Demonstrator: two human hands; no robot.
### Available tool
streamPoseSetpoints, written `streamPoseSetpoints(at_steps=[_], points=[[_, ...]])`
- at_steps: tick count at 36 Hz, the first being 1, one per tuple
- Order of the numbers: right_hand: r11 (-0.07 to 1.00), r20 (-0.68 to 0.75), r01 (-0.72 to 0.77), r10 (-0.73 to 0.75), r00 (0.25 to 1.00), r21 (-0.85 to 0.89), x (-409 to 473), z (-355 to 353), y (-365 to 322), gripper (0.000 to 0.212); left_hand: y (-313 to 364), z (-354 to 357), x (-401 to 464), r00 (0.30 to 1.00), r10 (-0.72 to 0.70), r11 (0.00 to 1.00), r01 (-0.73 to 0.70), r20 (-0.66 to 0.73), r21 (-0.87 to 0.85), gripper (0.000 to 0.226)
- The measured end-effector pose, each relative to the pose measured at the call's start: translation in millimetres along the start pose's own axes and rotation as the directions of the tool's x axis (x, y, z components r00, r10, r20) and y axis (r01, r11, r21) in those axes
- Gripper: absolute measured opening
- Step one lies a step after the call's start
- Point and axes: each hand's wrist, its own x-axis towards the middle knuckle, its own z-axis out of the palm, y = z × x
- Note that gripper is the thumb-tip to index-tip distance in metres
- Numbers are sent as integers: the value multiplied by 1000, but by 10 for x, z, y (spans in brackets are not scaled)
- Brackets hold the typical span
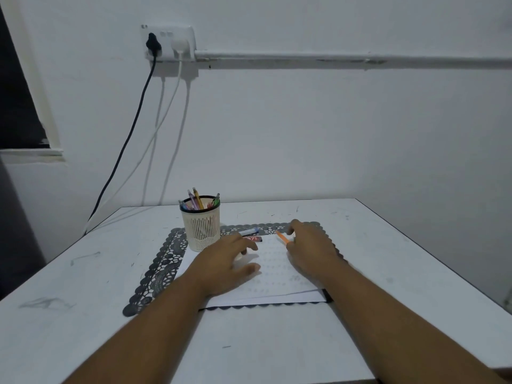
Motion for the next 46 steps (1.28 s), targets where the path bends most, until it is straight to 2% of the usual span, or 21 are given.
streamPoseSetpoints(at_steps=[3, 6, 9, 11, 14, 17, 19, 24, 30, 34, 39, 46], points=[[978, 13, 54, -58, 998, 200, -10, -14, -81, 20, 25, -1, 6, 991, 64, 997, -58, -116, 55, 36], [913, 49, 108, -138, 989, 393, -64, 65, -185, 18, 17, -2, 50, 971, 147, 985, -127, -191, 116, 47], [861, 120, 173, -259, 958, 477, -117, 125, -284, 15, 27, -8, 88, 958, 195, 969, -155, -211, 191, 60], [827, 143, 176, -293, 945, 533, -136, 128, -345, 13, 55, -11, 89, 962, 177, 974, -140, -207, 179, 61], [746, 152, 94, -254, 955, 659, -157, 167, -375, 14, 61, -41, 83, 970, 109, 989, -83, -216, 123, 48], [604, 226, -58, -207, 952, 795, -184, 181, -375, 10, 63, -70, 78, 965, 98, 987, -63, -244, 146, 24], [578, 230, -96, -162, 960, 811, -162, 176, -352, 8, 41, -65, 73, 964, 93, 982, -48, -251, 180, 11], [553, 197, -129, -64, 978, 823, -86, 111, -263, 7, -65, -61, 102, 968, 24, 988, 15, -251, 150, 10], [539, 210, -128, -93, 973, 833, -92, 177, -279, 7, -12, -30, 67, 973, -3, 994, 27, -233, 103, 21], [504, 205, -128, -99, 974, 854, -124, 190, -341, 2, 3, -17, 63, 975, 1, 992, 26, -221, 122, 13], [487, 202, -131, -96, 975, 864, -109, 177, -305, 5, -45, -25, 64, 968, -67, 985, 103, -240, 140, 13], [453, 223, -159, -90, 971, 877, -108, 174, -301, 4, -25, -30, 51, 969, -63, 983, 101, -237, 151, 13]])
